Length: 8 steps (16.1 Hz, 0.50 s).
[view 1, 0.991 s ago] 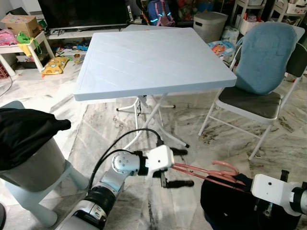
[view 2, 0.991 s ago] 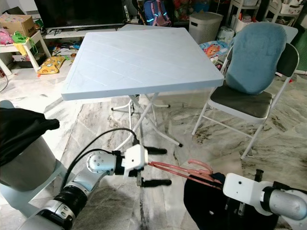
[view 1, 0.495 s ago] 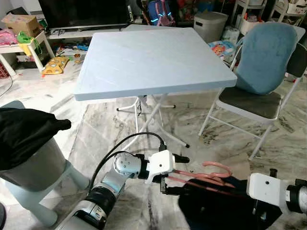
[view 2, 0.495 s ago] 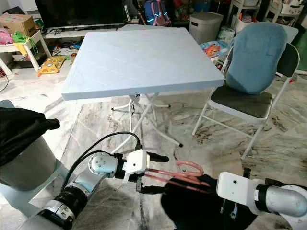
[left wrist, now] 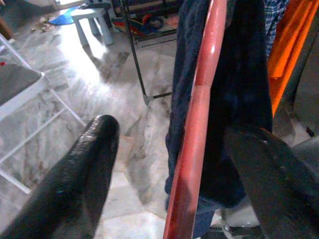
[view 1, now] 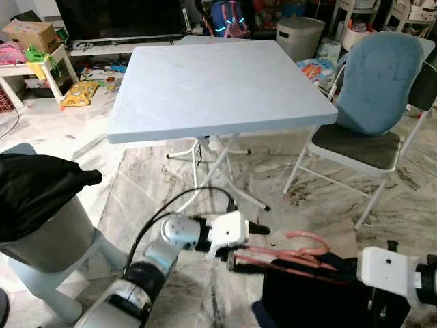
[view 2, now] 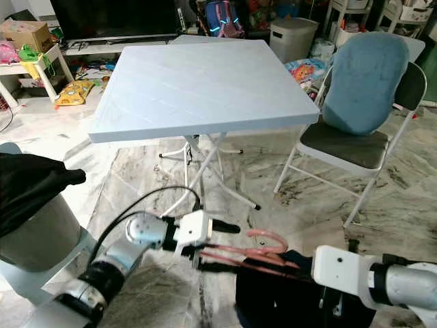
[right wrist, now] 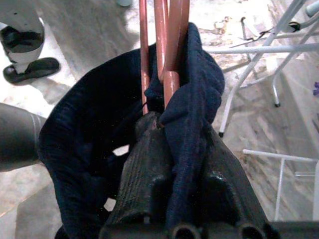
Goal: Hang hanger
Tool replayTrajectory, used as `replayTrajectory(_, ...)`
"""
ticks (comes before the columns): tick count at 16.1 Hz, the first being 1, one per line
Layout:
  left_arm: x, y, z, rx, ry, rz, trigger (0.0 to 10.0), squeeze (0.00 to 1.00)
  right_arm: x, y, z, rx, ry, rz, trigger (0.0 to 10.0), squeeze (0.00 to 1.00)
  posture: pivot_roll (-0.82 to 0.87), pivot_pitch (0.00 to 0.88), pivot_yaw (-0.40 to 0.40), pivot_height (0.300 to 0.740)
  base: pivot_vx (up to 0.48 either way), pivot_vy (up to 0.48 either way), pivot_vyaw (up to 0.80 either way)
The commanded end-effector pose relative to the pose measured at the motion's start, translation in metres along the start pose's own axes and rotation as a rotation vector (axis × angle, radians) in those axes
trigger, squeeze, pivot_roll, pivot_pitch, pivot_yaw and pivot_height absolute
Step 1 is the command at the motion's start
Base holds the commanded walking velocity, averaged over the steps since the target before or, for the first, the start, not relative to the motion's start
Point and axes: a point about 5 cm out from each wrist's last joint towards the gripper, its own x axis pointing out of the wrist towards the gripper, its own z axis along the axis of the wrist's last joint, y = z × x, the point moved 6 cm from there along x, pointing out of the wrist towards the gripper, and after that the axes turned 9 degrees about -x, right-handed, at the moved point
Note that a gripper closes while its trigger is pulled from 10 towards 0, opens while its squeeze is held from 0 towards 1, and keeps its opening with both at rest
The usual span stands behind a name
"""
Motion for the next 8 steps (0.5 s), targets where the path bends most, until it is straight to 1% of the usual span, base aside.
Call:
replayTrajectory(1, -0.002, 0.003, 0.001, -0.006, 0.006, -0.003, 0.0, 0.0, -0.006, -0.012, 0.013, -0.049, -0.036, -0.04, 0.0, 0.0, -0.08, 0.0, 0.004, 0.74, 0.0, 0.0, 0.0)
replayTrajectory(3, -0.003, 0.004, -0.001, 0.003, 0.025, -0.013, 0.0, 0.0, -0.007, -0.018, 0.015, -0.051, -0.043, -0.062, 0.0, 0.0, -0.08, 0.0, 0.006, 0.74, 0.0, 0.0, 0.0)
replayTrajectory(5, -0.005, 0.015, 0.006, -0.003, 0.023, 0.016, 0.0, 0.0, -0.003, -0.022, 0.016, -0.064, -0.047, -0.077, 0.0, 0.0, -0.08, 0.0, 0.004, 0.74, 0.0, 0.0, 0.0)
replayTrajectory(6, -0.005, 0.018, 0.008, -0.002, 0.02, 0.025, 0.0, 0.0, -0.003, -0.023, 0.018, -0.069, -0.051, -0.079, 0.0, 0.0, -0.08, 0.0, 0.004, 0.74, 0.0, 0.0, 0.0)
replayTrajectory(8, -0.007, 0.019, 0.006, -0.002, 0.034, 0.021, 0.0, 0.0, -0.004, -0.027, 0.017, -0.079, -0.048, -0.089, 0.0, 0.0, -0.08, 0.0, 0.002, 0.74, 0.0, 0.0, 0.0)
